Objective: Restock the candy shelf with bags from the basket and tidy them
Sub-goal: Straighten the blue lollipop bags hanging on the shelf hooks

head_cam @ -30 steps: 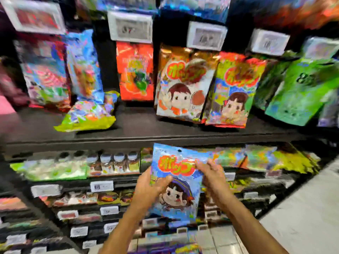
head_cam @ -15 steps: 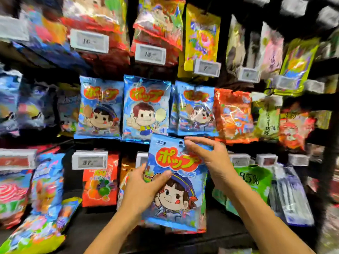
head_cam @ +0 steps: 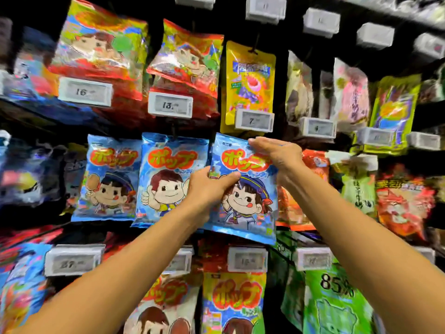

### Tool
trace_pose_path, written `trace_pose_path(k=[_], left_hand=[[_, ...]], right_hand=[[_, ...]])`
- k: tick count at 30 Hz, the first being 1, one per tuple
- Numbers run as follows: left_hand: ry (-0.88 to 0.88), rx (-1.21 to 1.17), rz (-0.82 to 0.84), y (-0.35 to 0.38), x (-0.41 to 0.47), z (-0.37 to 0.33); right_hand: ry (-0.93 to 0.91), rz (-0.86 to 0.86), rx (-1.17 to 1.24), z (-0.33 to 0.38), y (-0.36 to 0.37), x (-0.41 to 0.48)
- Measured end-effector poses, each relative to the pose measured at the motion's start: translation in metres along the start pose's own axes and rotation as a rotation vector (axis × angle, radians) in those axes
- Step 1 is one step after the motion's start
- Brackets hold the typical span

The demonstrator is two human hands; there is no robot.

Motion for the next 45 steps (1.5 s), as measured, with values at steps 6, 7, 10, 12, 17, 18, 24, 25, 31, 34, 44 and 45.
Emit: trace_pose_path(k=[6,7,10,12,17,18,24,25,31,34,44,45], left_hand=[[-0.093,0.013,-0.051,0.004,0.017,0.004],[-0.095,0.019,-0.054,0.004,0.019,0.003],[-0.06,-0.004,-0.055,0.006,0.026,-0.002],[-0.054,-0.011,-0.068,0.006,0.029,-0.005],[-0.072,-0.045,-0.088,0.009,0.032,-0.002],[-0.072,-0.049,-0.087,0.01,0.032,-0.002],[-0.086,-0.043,-0.077,0.009,0.036,-0.001],[-0.091,-0.041,-0.074,0.009,0.036,-0.001],[-0.129,-0.018,-0.076,0.008,0.037,0.008],[-0.055,0.166,-0.144,0.003,0.037,0.007],[0.305,0.385,-0.149,0.019,0.01,-0.004],[0.307,0.401,-0.137,0.02,0.01,-0.005]], right_hand=[[0.101,0.007,0.059,-0.024,-0.009,0.024],[0.102,0.009,0.073,-0.026,-0.01,0.026],[0.05,-0.016,0.101,-0.024,-0.014,0.037],[0.023,-0.052,0.098,-0.021,-0.015,0.044],[0.024,-0.079,0.102,-0.024,-0.012,0.054],[0.023,-0.081,0.099,-0.024,-0.012,0.056],[0.082,-0.096,0.038,-0.02,-0.017,0.063],[0.1,-0.102,0.046,-0.021,-0.018,0.064],[0.141,-0.082,-0.052,-0.034,-0.015,0.073],[0.092,-0.079,-0.097,-0.036,-0.016,0.076],[-0.016,-0.214,-0.289,-0.04,-0.04,0.066],[-0.046,-0.233,-0.352,-0.037,-0.042,0.062]])
Point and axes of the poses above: each hand's wrist, its own x-axis towards the middle knuckle, its own y-axis out of the palm, z = x × y, the point moved 9 cm from there along x, towards the middle knuckle, and after that the axes turned 12 degrees about z, right-handed, at the moved point
